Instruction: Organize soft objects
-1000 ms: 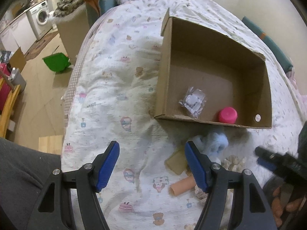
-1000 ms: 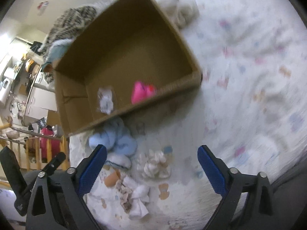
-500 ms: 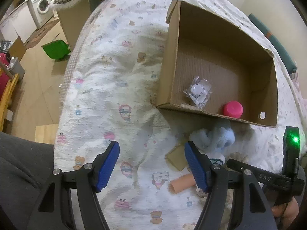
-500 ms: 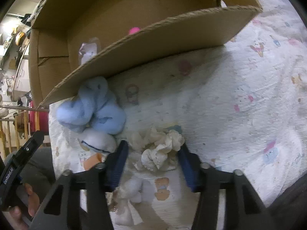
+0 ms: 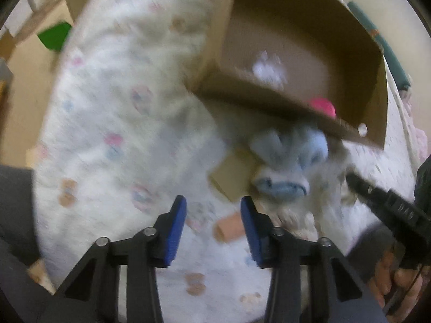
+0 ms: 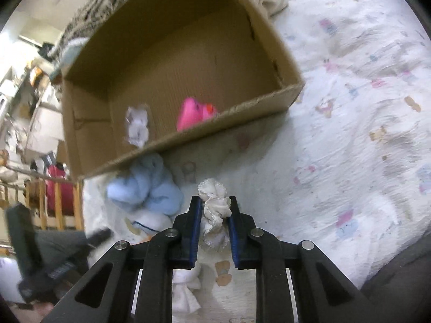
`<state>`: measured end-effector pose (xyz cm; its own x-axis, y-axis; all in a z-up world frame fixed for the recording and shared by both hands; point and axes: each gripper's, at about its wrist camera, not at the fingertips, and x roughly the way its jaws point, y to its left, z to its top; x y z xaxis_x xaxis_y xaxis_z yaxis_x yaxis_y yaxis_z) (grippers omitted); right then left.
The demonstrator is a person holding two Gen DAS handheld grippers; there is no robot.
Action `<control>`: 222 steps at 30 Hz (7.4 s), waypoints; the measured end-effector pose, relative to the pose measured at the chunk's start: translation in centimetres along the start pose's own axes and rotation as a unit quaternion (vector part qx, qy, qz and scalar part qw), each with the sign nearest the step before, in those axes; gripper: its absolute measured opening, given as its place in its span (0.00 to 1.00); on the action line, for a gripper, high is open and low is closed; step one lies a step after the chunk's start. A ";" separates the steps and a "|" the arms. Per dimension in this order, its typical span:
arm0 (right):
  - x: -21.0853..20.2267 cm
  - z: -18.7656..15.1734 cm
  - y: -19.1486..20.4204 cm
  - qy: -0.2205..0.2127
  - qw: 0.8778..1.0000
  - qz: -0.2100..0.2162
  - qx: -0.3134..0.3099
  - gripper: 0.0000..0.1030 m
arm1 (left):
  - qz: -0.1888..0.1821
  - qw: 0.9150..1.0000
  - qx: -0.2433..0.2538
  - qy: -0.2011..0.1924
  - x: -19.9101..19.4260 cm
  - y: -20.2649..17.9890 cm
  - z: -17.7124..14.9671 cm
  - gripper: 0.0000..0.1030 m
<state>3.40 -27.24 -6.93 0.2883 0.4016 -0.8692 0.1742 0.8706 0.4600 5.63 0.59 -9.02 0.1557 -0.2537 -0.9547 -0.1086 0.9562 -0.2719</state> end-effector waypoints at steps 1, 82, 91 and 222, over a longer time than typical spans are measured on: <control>-0.1 0.0 -0.1 -0.003 1.000 0.002 0.004 0.20 | -0.008 1.000 -0.001 0.012 0.6 -0.2 -0.2 0.37; -6.4 6.7 6.7 -0.105 0.989 0.035 -0.099 0.20 | 0.041 0.966 0.150 -0.207 -10.9 -8.0 8.7 0.06; -4.1 7.4 6.1 -0.095 0.990 0.034 -0.097 0.20 | 0.055 0.966 0.159 -0.196 -7.3 -8.1 9.6 0.06; -3.1 -0.2 1.4 -0.035 0.998 0.017 -0.039 0.82 | 0.078 0.980 0.068 -0.168 -6.9 -1.8 0.4 0.62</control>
<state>2.54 -27.23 -3.60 0.3583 0.4133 -0.8371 0.0895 0.8773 0.4715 5.14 0.69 -1.95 0.4655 -0.0613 -0.8829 -0.0290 0.9960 -0.0845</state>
